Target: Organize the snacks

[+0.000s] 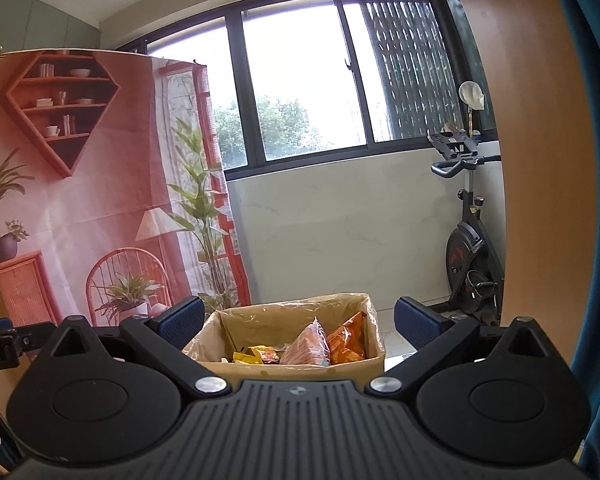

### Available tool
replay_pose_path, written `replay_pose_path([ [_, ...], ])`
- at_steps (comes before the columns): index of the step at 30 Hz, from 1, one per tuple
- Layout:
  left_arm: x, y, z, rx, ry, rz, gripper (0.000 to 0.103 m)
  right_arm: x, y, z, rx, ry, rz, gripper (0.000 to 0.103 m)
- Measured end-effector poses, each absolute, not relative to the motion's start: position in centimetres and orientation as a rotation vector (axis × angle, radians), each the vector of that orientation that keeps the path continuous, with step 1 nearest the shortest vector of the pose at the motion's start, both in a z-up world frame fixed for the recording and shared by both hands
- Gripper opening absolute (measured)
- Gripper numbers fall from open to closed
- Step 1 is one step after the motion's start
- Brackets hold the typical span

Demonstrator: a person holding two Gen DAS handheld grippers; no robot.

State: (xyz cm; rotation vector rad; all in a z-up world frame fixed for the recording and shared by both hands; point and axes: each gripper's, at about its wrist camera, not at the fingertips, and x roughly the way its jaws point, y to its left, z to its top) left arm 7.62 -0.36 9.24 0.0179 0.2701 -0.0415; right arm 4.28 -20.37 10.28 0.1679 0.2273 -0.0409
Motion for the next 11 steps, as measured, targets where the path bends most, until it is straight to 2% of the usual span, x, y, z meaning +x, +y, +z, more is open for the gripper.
replay_pose_path([
  [11,7.05,-0.84,9.21,0.019,0.251,-0.044,0.094,4.56,-19.94,10.30,0.163,0.233,-0.035,0.103],
])
